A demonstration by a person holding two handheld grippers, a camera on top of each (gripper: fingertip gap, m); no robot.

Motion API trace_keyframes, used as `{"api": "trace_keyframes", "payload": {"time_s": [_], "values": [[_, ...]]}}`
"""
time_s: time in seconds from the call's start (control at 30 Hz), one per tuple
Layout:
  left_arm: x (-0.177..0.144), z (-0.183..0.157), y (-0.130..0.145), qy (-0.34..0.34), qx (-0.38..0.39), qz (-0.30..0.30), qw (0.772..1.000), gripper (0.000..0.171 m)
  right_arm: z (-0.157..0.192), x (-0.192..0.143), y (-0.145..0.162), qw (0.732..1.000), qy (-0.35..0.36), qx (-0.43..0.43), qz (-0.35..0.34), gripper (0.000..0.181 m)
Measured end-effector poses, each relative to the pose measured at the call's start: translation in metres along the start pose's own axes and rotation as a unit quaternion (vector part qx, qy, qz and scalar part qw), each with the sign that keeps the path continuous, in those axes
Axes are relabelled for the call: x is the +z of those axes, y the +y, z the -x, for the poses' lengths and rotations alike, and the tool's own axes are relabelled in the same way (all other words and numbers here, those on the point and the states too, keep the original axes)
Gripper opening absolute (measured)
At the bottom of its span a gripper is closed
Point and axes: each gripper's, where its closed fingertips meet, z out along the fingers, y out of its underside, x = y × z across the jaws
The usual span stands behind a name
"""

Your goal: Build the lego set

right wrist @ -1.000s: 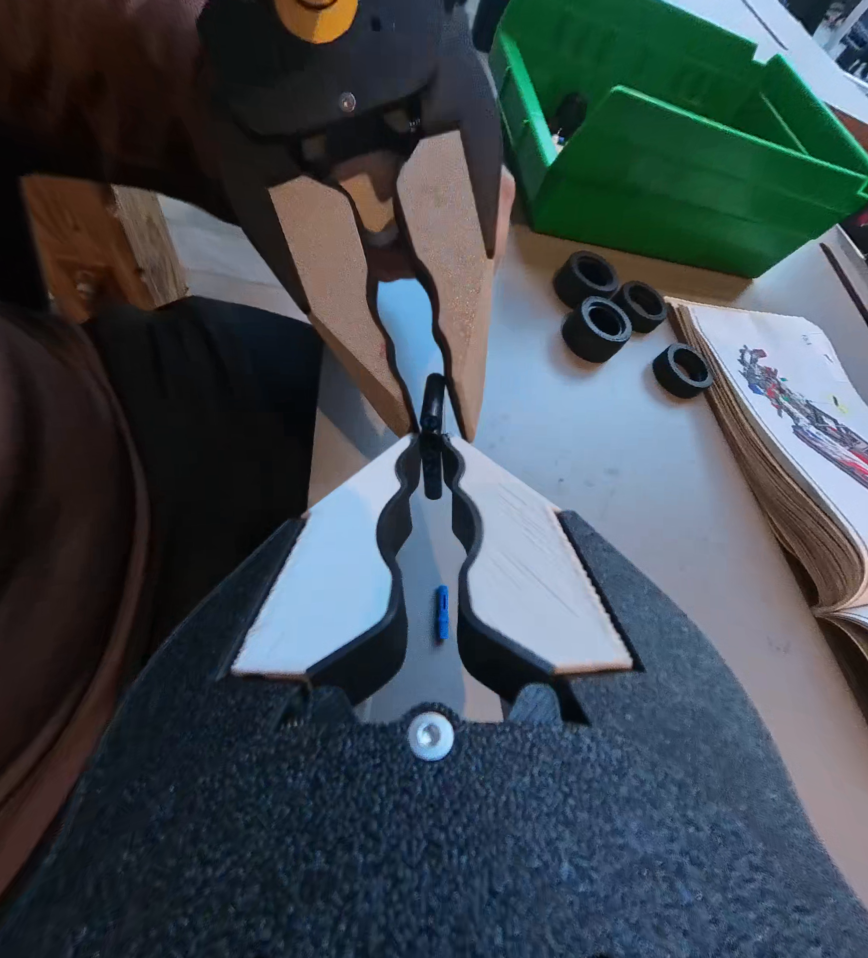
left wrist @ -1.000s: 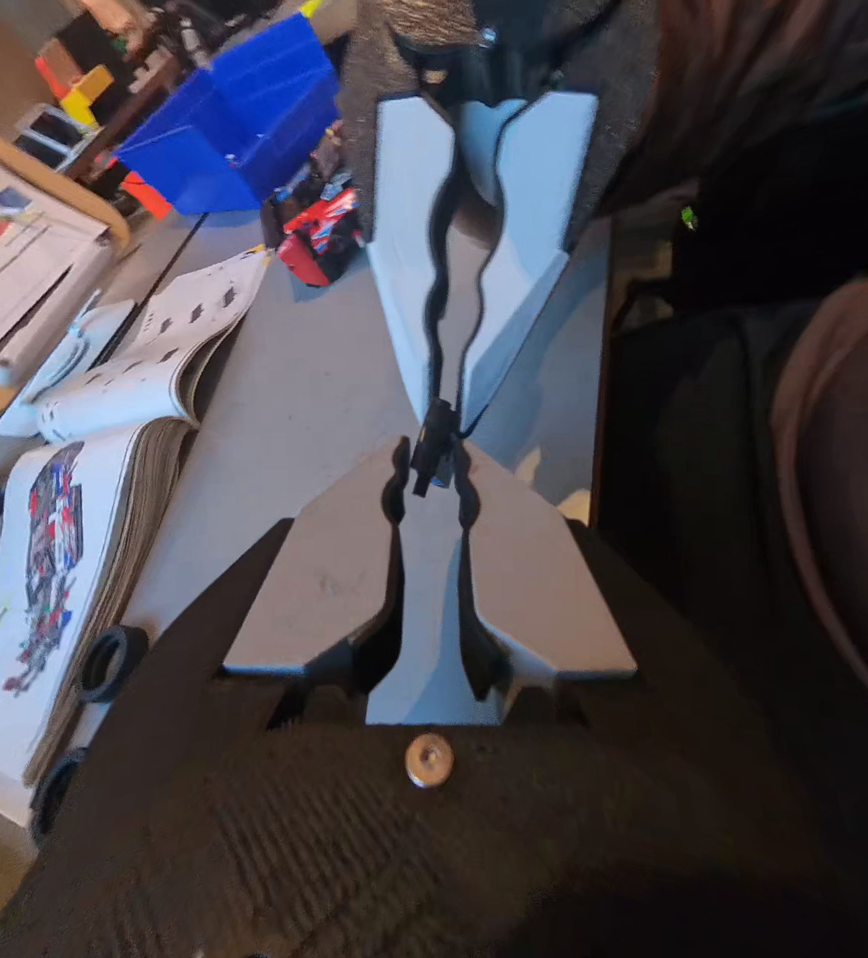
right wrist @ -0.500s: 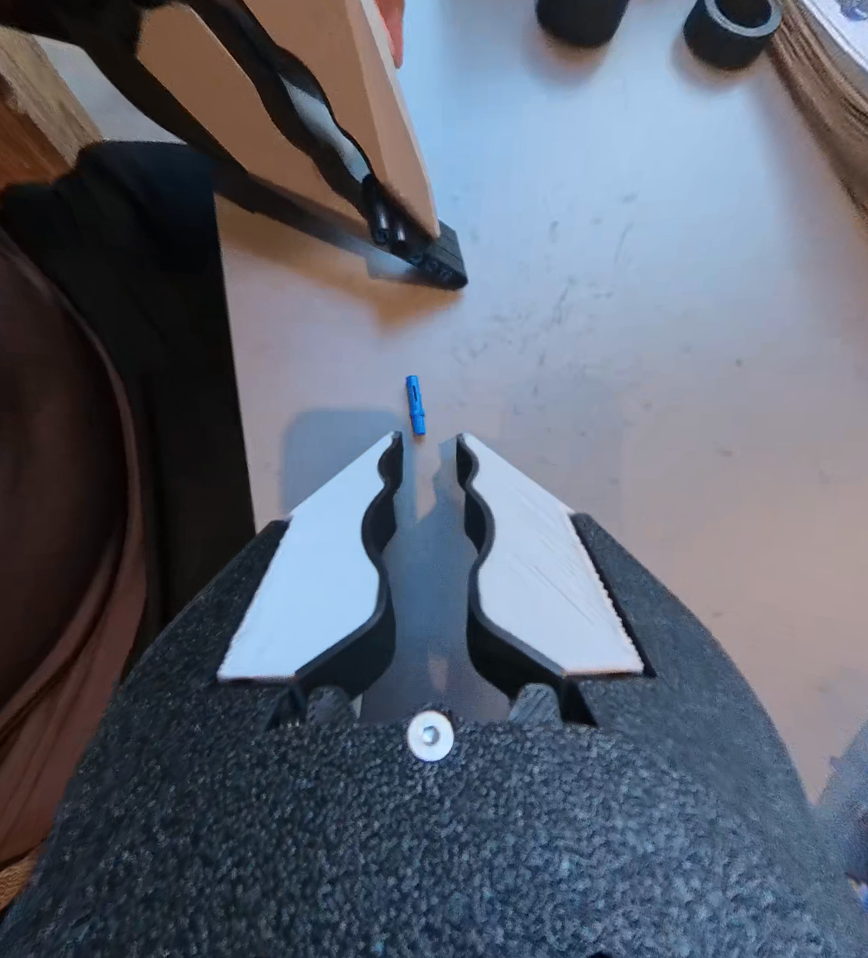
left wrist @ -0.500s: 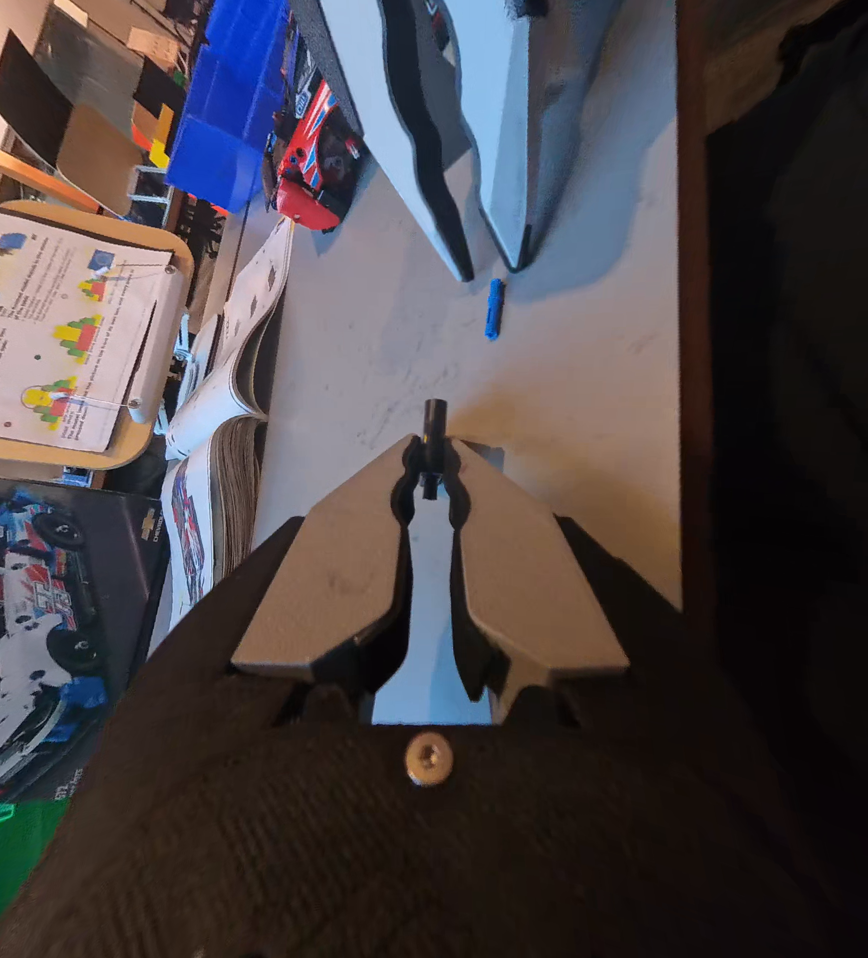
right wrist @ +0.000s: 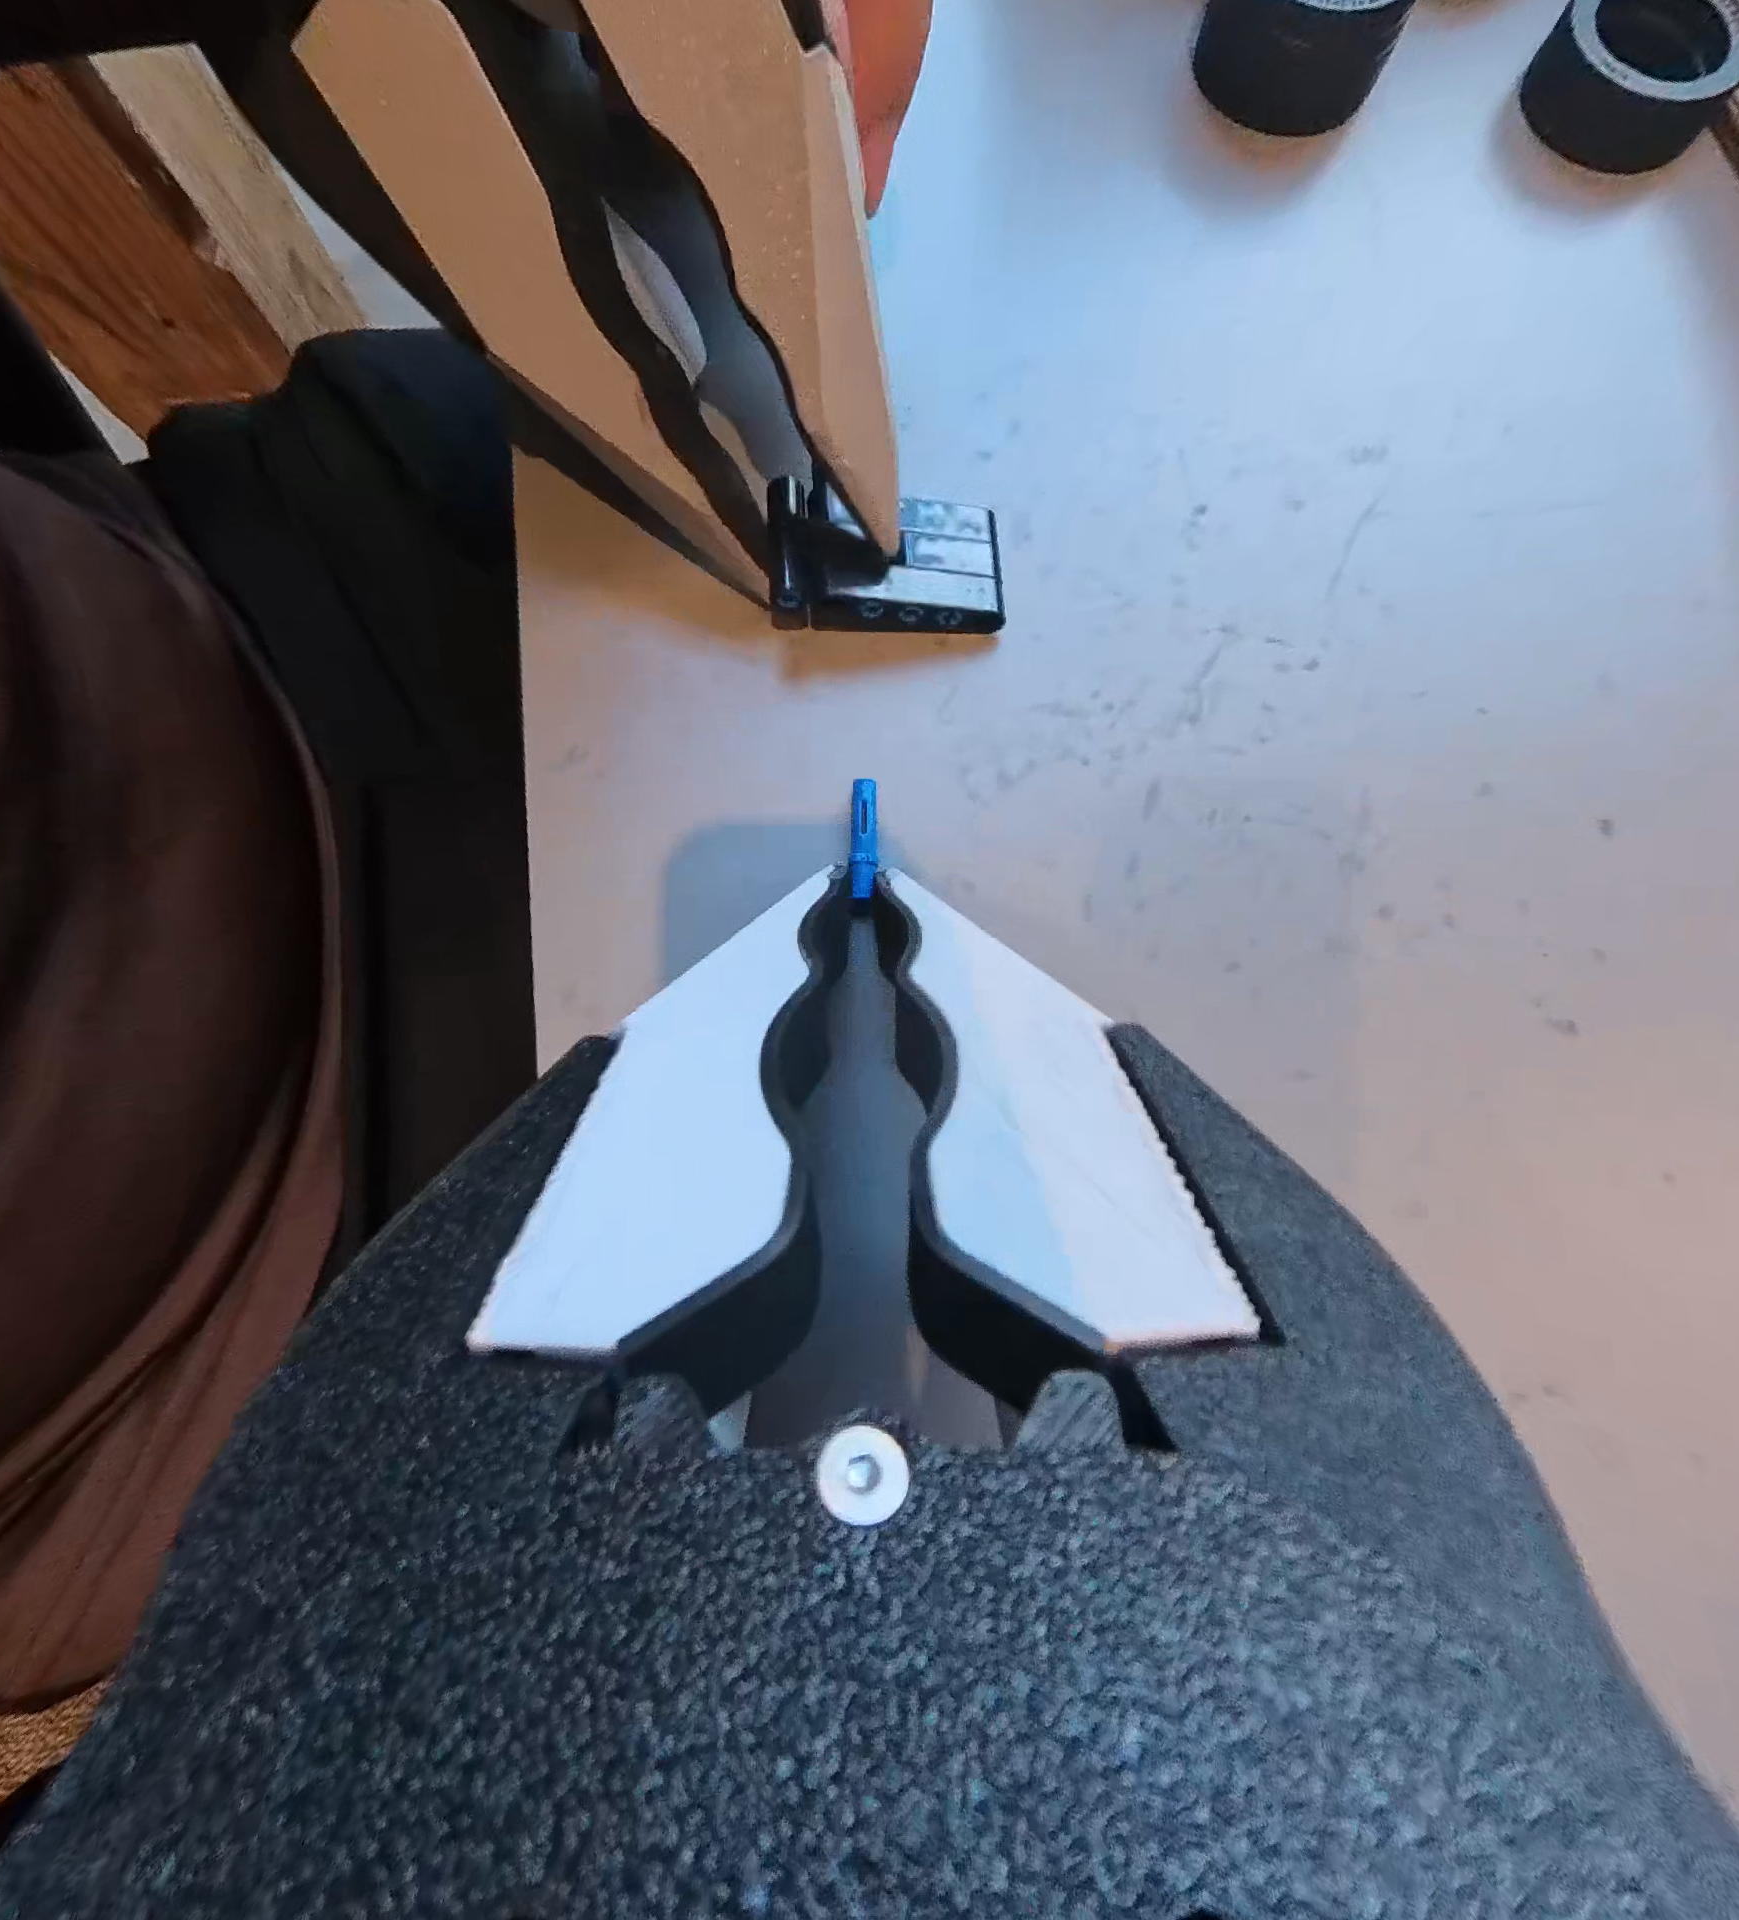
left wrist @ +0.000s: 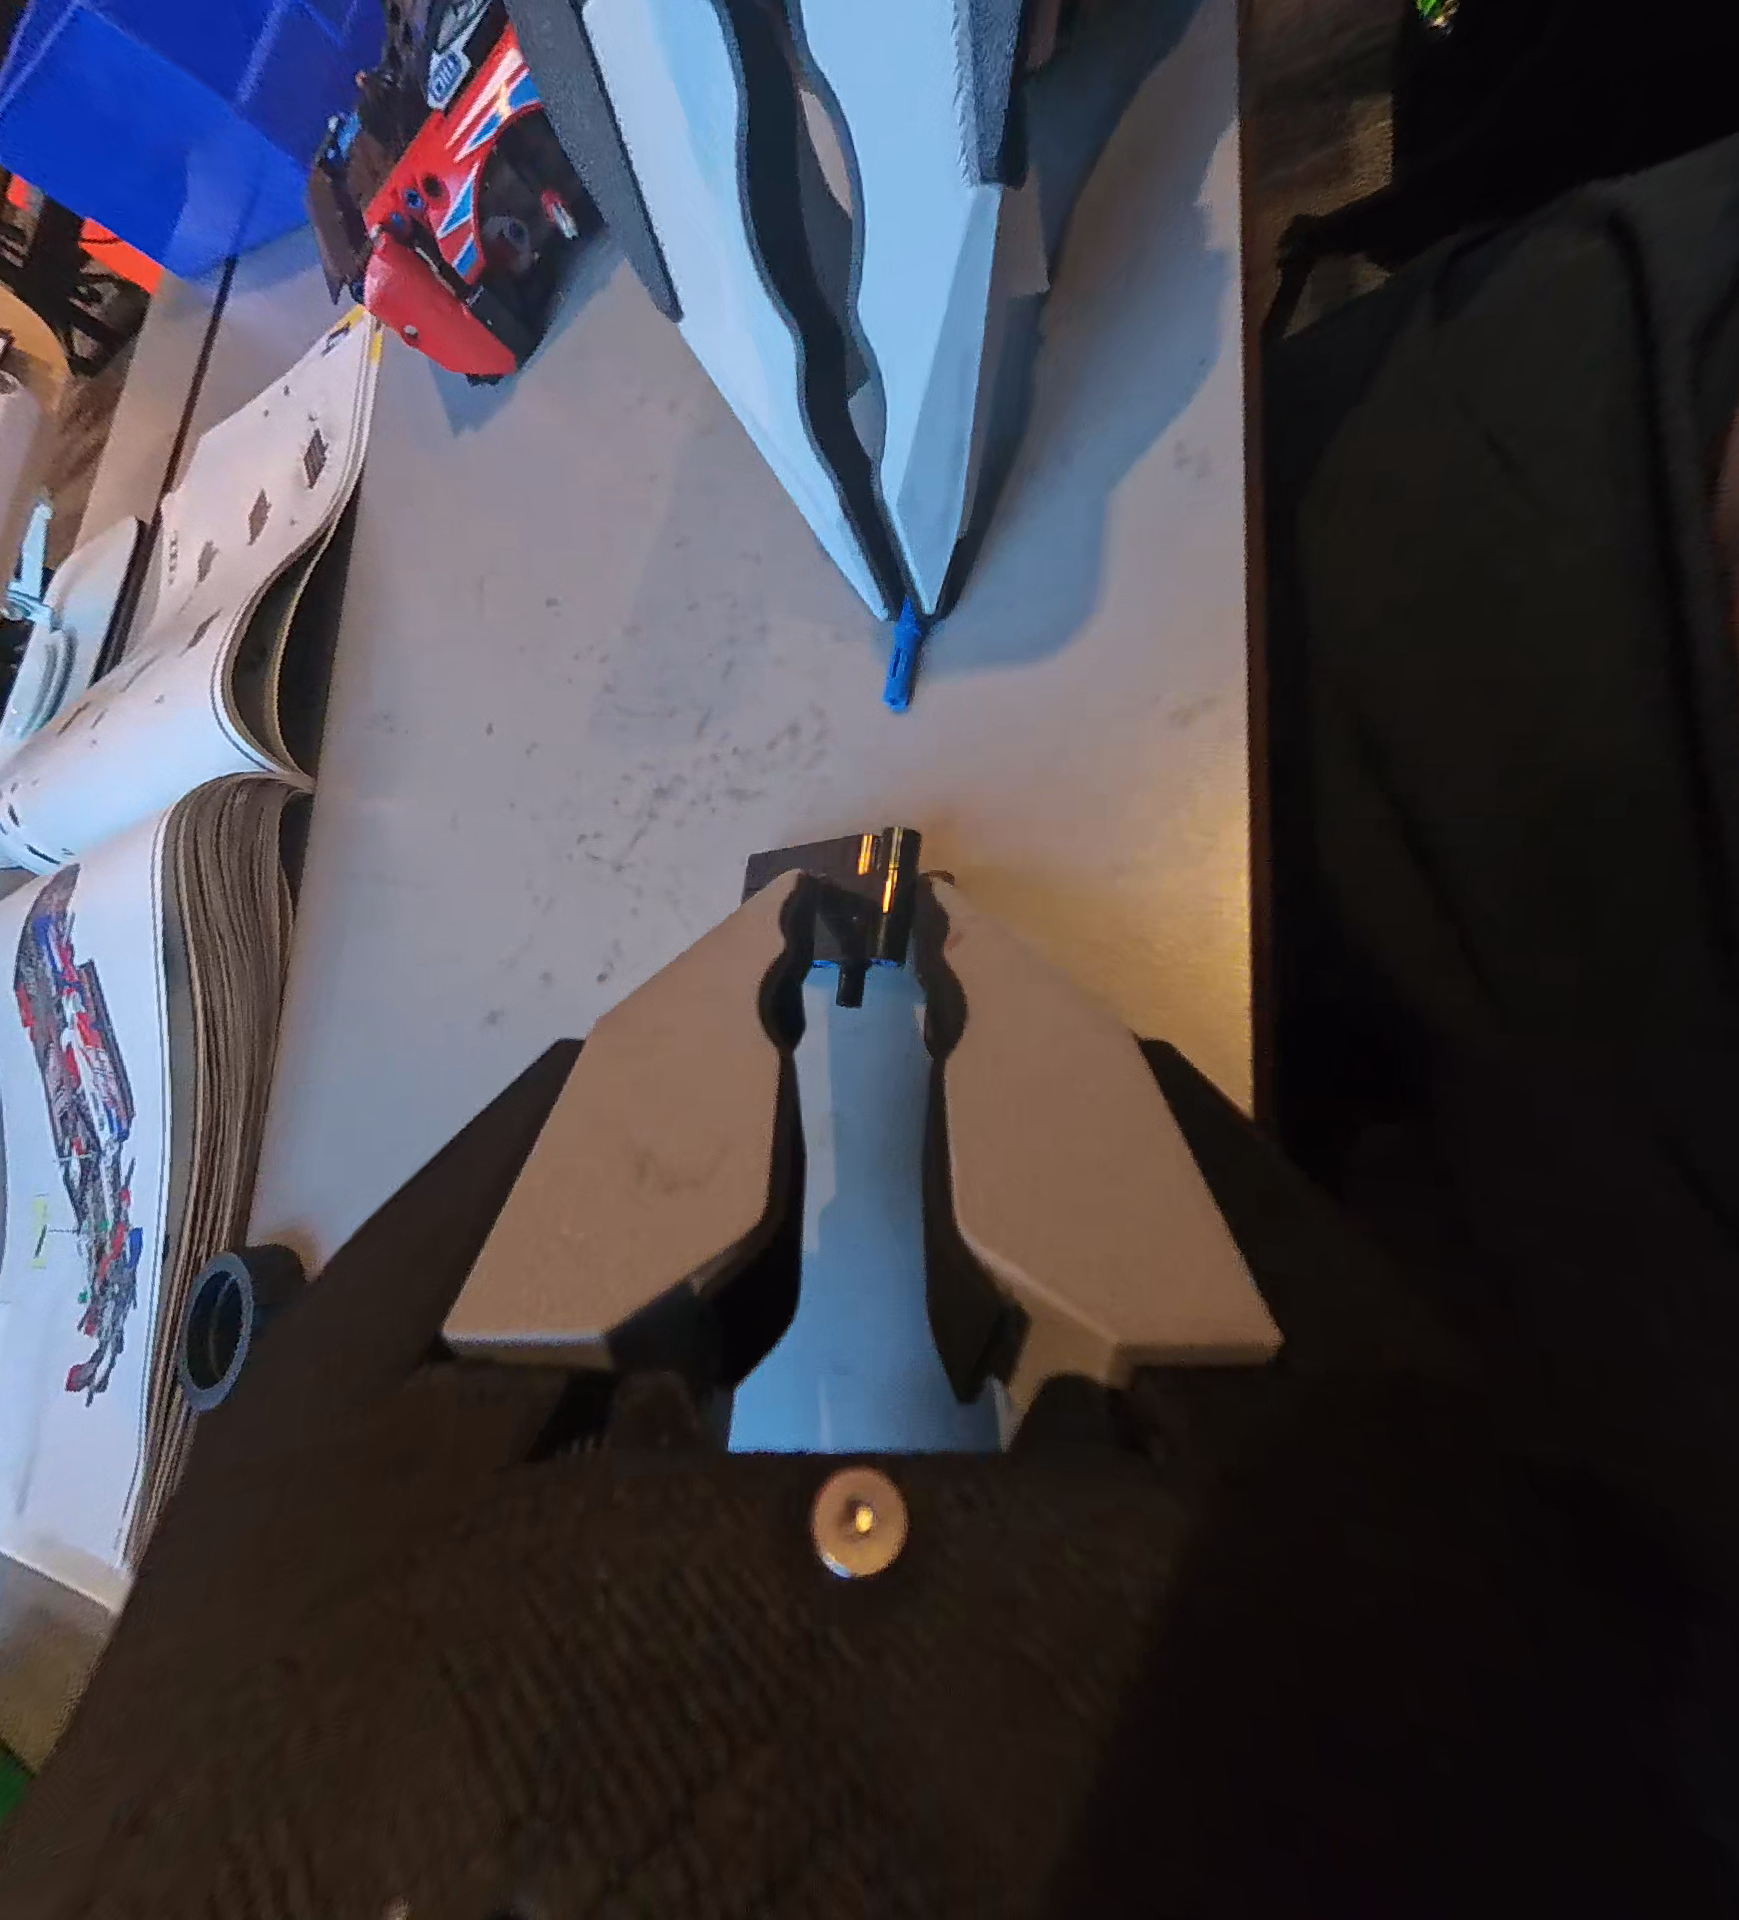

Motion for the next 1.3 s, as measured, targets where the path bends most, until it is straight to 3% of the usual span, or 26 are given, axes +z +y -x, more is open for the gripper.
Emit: {"api": "trace_keyframes", "payload": {"time_s": [0.1,0.2,0.37,0.5,0.57,0.73,0.9,1.3], "values": [[-0.005,0.000,-0.007,0.012,-0.022,-0.011,1.000,0.033,0.002,0.000,-0.002,1.000,0.000,0.004,-0.001,0.004],[-0.013,0.008,-0.026,-0.015,-0.019,-0.040,0.999,0.030,0.009,-0.006,-0.014,0.998,-0.033,0.048,-0.030,0.004],[0.004,0.000,-0.036,-0.055,0.094,-0.009,0.994,0.024,0.020,-0.015,-0.032,0.987,-0.097,0.107,-0.074,0.004],[0.005,-0.002,-0.047,-0.081,0.129,-0.028,0.988,0.003,0.022,-0.017,-0.035,0.981,-0.113,0.129,-0.089,0.004],[0.005,0.002,-0.046,-0.096,0.130,-0.022,0.987,0.003,0.018,-0.019,-0.039,0.980,-0.105,0.132,-0.104,0.004],[0.006,0.004,-0.045,-0.061,0.043,-0.038,0.997,0.002,0.009,-0.018,-0.038,0.996,0.016,-0.009,-0.083,0.014],[0.006,-0.002,-0.043,-0.020,0.008,-0.041,0.999,0.002,0.013,-0.013,-0.042,0.986,0.094,-0.127,-0.054,0.010],[0.006,-0.006,-0.042,0.005,-0.020,-0.055,0.998,0.002,0.018,-0.011,-0.039,0.979,0.100,-0.170,-0.045,0.005]]}}
